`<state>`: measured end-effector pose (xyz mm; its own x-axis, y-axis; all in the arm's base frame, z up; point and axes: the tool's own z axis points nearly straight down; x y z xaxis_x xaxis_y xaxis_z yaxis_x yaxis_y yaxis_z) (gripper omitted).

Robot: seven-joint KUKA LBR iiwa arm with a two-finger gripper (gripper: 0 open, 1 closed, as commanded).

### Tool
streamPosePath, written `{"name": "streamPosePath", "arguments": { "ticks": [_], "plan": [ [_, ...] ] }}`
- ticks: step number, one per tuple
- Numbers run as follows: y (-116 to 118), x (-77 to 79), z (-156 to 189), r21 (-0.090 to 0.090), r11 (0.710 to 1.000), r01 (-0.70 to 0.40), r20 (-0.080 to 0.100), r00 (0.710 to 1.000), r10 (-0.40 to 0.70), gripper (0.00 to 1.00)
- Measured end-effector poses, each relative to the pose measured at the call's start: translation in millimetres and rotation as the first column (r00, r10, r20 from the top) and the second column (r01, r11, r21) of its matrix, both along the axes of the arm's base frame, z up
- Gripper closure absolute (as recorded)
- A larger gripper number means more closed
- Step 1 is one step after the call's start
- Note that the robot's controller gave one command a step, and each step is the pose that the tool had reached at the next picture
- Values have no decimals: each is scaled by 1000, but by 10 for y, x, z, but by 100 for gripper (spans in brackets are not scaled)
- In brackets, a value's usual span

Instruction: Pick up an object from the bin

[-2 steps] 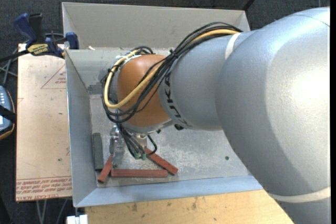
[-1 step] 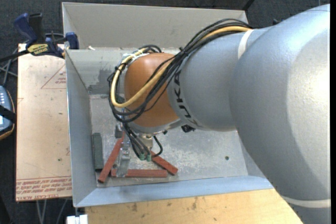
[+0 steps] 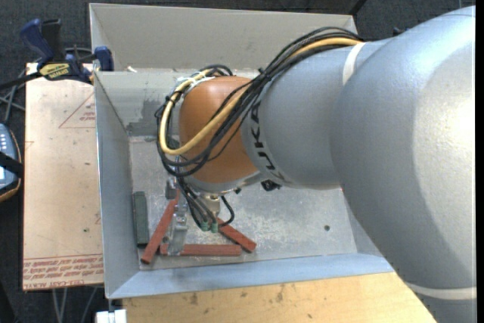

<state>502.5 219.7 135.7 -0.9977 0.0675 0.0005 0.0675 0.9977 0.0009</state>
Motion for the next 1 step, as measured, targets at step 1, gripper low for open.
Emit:
{"name": "streamPosePath", "arguments": {
  "ticks": [1],
  "plan": [
    [57,-1,-227,1,997,-80,7,997,80,0]
  ]
}}
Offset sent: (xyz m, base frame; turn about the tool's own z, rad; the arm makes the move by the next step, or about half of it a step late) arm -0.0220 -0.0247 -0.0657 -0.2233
